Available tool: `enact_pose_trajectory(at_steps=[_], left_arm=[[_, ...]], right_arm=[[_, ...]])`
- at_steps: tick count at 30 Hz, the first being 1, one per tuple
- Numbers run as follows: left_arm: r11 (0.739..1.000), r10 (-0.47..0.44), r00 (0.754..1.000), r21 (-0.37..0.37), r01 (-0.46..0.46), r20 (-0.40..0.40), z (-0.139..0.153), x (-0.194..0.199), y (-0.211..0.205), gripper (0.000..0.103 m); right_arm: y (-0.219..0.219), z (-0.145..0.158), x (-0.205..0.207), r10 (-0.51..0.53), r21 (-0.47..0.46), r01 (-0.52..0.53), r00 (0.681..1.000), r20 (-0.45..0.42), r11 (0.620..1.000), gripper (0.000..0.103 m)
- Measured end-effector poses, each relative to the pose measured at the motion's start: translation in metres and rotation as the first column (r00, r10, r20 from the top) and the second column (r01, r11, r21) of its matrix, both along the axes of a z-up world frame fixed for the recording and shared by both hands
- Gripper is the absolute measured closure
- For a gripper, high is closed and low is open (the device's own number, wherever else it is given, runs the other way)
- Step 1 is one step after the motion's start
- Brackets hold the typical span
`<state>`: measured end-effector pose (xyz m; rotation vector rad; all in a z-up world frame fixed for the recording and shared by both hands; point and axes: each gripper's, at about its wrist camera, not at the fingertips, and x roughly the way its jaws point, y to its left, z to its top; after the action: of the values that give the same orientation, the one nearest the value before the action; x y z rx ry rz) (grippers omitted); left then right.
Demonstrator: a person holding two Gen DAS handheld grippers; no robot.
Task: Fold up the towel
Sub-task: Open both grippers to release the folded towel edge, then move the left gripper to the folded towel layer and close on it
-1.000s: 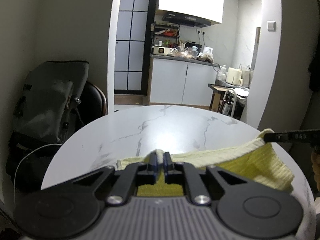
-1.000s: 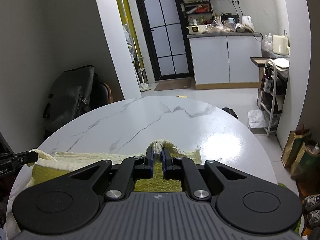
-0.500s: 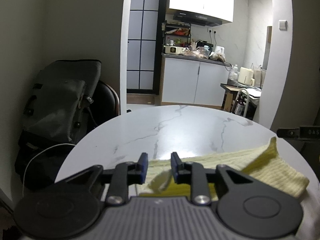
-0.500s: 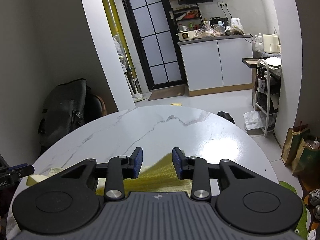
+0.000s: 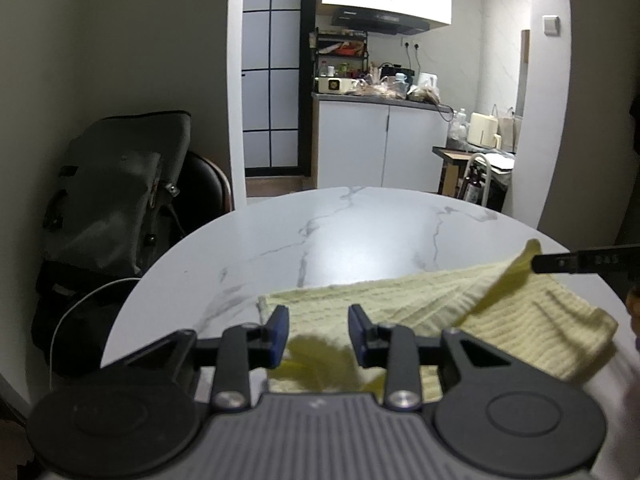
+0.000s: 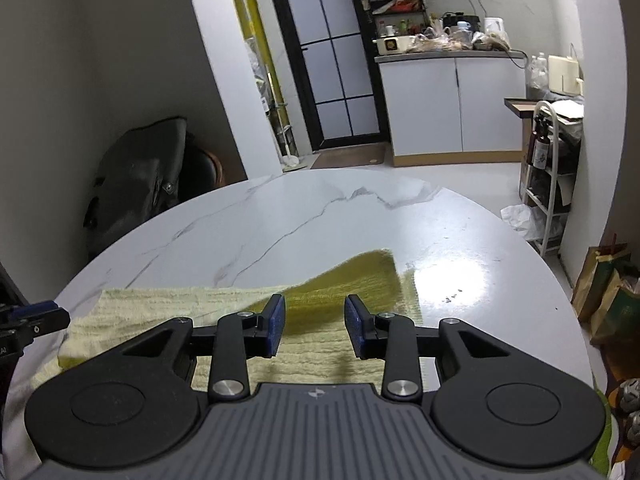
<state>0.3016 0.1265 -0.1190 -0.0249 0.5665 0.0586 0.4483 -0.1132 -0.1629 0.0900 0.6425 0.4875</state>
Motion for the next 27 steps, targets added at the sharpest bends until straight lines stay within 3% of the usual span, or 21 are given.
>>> enact_pose_trajectory(at_steps=[7, 27], left_arm=[[1.0, -0.03, 1.0, 0.002, 0.03, -0.005, 0.0, -0.005, -0.006, 0.067], [0.99, -0.14, 0.99, 0.004, 0.14, -0.028, -0.007, -0.012, -0.025, 0.066]], right_arm=[[0.027, -0.003, -0.005, 0.086, -0.042, -0.087, 0.996, -0.008, 0.995, 0.066], [0.06, 0.002, -0.008, 0.165, -0.1, -0.165, 0.986, -0.004, 0.981, 0.066]])
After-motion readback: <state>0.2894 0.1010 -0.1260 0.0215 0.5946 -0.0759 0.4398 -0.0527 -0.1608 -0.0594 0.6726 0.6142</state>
